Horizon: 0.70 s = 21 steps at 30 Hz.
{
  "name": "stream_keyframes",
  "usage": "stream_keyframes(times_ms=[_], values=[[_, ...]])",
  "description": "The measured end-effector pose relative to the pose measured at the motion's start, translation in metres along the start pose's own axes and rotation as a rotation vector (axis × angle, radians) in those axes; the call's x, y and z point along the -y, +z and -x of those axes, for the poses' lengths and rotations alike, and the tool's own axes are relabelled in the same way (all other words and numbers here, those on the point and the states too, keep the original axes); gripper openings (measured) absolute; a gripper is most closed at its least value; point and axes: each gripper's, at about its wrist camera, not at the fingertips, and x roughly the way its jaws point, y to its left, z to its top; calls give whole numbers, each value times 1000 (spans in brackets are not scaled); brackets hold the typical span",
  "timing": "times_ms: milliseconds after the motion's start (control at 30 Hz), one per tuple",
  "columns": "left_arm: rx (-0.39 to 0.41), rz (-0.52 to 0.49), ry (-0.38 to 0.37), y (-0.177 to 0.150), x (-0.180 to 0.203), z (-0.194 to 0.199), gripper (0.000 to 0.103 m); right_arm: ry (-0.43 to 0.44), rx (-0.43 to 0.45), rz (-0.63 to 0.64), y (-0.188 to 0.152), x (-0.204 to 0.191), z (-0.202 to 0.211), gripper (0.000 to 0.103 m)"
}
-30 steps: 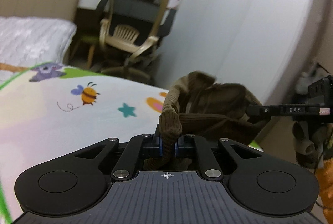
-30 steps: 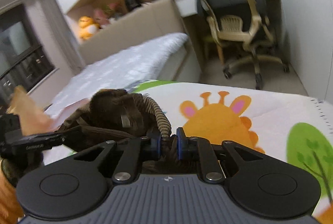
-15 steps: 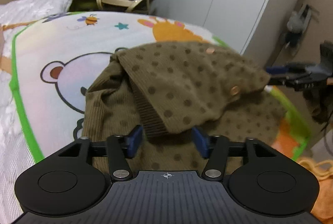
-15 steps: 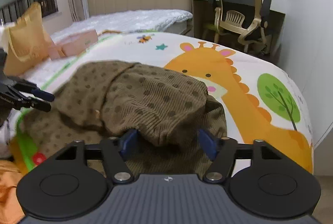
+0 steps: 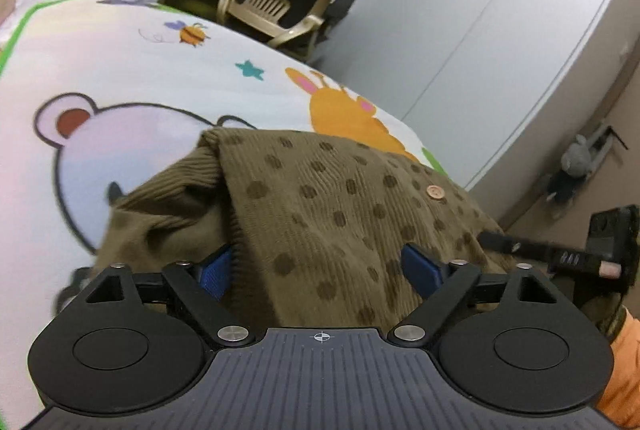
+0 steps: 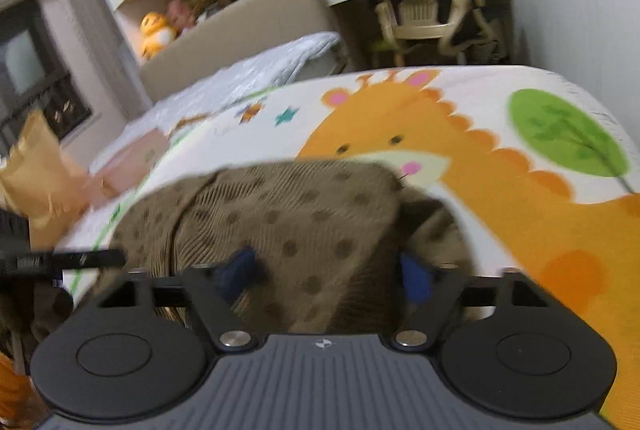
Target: Fold clothes
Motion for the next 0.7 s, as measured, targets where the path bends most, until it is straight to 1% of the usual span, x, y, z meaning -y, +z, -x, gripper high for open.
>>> stream_keyframes(times_ms=[33, 67, 100, 133, 200, 267, 300, 367, 433, 500, 567, 600, 633, 667, 700], values=[[-11, 14, 14, 2, 1, -5, 54, -9, 8, 27, 1, -7, 1, 32], [-13, 11, 25, 6, 3, -4, 48, -20, 21, 56, 4, -13, 6, 25], [-11, 1, 34, 10, 5, -2, 37, -30, 34, 84, 6, -20, 10, 15], [10, -36, 36, 14, 11, 7, 30, -19, 60, 96, 11, -24, 21, 14], [58, -110, 30, 19, 25, 31, 25, 15, 97, 96, 14, -27, 48, 11], [89, -154, 11, 21, 38, 57, 23, 41, 118, 100, 14, -31, 72, 11], [97, -166, -3, 20, 44, 69, 23, 48, 119, 107, 11, -33, 81, 11], [87, -196, -16, 9, 52, 87, 23, 56, 98, 115, -3, -36, 91, 11], [48, -227, -6, -7, 54, 91, 25, 56, 59, 113, -24, -35, 94, 12], [-22, -222, 15, -25, 49, 82, 30, 38, -7, 93, -43, -31, 83, 14], [-95, -187, 29, -39, 37, 69, 35, 8, -53, 46, -57, -21, 75, 29], [-111, -163, 31, -41, 31, 65, 41, -2, -63, 15, -60, -14, 73, 46], [-121, -139, 30, -42, 25, 63, 51, -4, -57, -16, -57, -8, 76, 60], [-106, -115, 15, -37, 20, 65, 57, 1, -35, -41, -51, -3, 80, 64], [-90, -92, -4, -32, 16, 67, 69, 10, -10, -57, -44, 2, 85, 68]])
